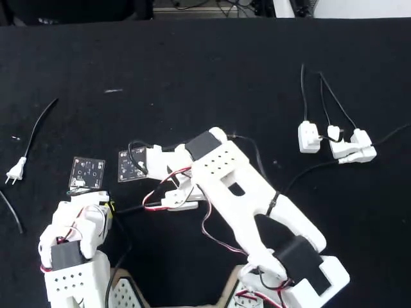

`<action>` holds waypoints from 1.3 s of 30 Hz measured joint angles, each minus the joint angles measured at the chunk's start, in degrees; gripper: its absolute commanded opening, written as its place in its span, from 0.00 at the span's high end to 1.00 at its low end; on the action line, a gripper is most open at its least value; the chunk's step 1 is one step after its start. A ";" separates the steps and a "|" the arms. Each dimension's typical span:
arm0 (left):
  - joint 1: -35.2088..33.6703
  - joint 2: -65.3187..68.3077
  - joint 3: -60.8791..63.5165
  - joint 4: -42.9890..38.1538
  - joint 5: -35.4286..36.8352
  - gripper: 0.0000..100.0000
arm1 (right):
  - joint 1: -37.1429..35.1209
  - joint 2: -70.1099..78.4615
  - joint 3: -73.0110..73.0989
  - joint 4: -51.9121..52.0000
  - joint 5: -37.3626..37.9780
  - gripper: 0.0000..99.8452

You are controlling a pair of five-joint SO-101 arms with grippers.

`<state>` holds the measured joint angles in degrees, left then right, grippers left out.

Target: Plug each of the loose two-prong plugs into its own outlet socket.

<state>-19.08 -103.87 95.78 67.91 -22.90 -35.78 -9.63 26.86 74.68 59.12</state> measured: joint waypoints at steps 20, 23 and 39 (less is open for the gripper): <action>0.00 0.00 0.00 0.00 0.00 0.80 | 7.82 -12.22 -1.14 2.73 -6.07 0.99; 0.00 0.00 0.00 0.00 0.00 0.80 | 16.44 -11.69 3.78 -8.44 -13.27 0.99; 0.00 0.00 0.00 0.00 0.00 0.80 | 17.23 21.10 0.18 -32.53 -30.15 0.96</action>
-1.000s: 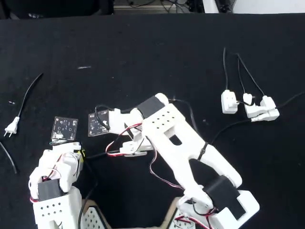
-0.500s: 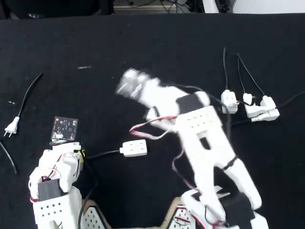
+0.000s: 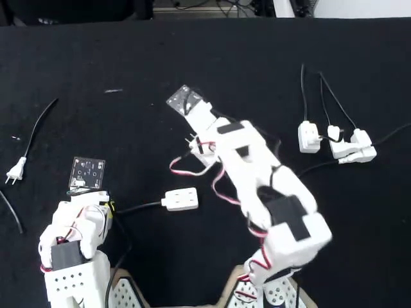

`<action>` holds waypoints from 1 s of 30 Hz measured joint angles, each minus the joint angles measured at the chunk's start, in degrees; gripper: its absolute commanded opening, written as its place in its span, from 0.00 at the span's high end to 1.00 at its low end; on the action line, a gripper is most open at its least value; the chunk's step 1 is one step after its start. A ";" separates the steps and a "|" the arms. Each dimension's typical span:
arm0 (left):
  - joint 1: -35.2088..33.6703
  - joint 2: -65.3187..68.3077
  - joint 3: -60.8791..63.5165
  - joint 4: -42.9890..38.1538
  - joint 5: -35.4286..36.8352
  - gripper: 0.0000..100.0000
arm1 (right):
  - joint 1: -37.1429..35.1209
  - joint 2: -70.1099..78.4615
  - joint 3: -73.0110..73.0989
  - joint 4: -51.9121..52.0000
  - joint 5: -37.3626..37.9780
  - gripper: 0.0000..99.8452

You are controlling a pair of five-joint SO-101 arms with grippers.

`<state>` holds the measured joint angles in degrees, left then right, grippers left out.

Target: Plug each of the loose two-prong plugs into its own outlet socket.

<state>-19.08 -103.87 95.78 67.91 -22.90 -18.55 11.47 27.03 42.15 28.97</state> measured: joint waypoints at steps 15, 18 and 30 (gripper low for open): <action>0.00 0.00 0.00 0.00 0.00 0.80 | -1.05 18.64 -27.43 22.15 0.00 0.98; 0.00 0.00 0.00 0.00 0.00 0.80 | -0.53 18.73 -27.87 22.15 0.00 0.99; 0.00 0.00 0.00 -0.79 0.00 0.80 | -4.31 -5.98 -11.96 25.23 0.09 0.99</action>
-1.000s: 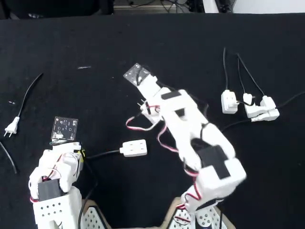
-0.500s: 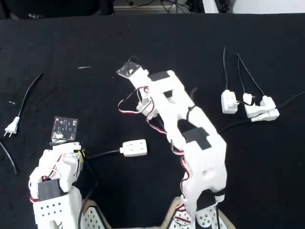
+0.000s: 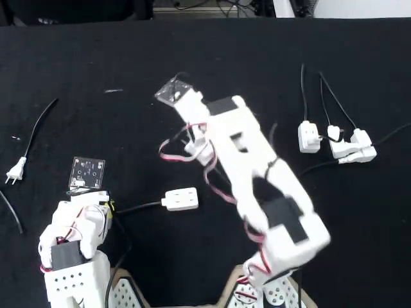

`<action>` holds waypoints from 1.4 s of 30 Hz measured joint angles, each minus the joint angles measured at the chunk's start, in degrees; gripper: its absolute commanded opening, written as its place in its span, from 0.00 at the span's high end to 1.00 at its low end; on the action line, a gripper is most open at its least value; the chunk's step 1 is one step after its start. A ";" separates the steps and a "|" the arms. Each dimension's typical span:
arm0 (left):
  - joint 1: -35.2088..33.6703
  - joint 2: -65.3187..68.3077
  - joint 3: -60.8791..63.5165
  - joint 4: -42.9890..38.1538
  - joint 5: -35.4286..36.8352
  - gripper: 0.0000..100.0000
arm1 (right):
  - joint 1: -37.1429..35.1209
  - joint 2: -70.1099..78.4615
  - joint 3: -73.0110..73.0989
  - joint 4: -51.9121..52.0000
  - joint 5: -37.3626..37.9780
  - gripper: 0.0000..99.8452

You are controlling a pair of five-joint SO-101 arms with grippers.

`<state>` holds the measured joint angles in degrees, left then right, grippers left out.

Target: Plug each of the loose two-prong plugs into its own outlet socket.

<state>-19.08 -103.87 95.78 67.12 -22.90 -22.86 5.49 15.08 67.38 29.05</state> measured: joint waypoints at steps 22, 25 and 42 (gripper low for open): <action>15.30 -0.53 -20.31 -6.33 19.34 0.80 | -14.59 -46.95 53.45 -42.02 -9.85 0.99; 18.64 -0.53 -20.31 -7.82 19.87 0.80 | -14.59 -47.12 53.71 -43.34 -11.96 0.99; 29.71 -0.35 -12.75 -13.71 25.67 0.80 | -14.77 -47.12 55.56 -46.07 -12.40 0.99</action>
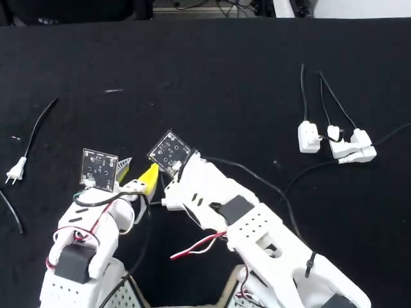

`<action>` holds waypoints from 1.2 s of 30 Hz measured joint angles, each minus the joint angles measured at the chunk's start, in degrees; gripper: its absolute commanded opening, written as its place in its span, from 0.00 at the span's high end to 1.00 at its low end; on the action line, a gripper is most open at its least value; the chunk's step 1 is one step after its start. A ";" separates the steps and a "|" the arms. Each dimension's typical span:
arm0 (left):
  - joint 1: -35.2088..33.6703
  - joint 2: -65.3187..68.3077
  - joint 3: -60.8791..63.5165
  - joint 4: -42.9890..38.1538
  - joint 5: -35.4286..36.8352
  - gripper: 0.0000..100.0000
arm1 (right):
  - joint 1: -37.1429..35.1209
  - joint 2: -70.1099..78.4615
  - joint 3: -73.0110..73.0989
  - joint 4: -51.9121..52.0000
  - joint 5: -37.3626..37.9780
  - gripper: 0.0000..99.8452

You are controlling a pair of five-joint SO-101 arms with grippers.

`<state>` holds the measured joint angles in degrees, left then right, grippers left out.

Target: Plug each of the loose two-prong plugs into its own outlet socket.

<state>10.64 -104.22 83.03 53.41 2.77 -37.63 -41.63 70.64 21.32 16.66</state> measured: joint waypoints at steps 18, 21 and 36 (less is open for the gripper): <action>-4.48 0.35 4.66 -3.34 -4.92 0.80 | -0.18 0.00 0.00 0.35 0.00 0.99; -6.86 0.26 4.66 -3.34 -4.92 0.80 | -0.26 0.00 0.00 2.02 0.00 0.99; -7.30 0.18 4.66 -7.82 -2.20 0.80 | -0.88 0.00 0.00 4.75 0.00 0.99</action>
<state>3.34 -104.04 87.69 45.58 0.57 -38.51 -41.63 70.64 26.07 16.66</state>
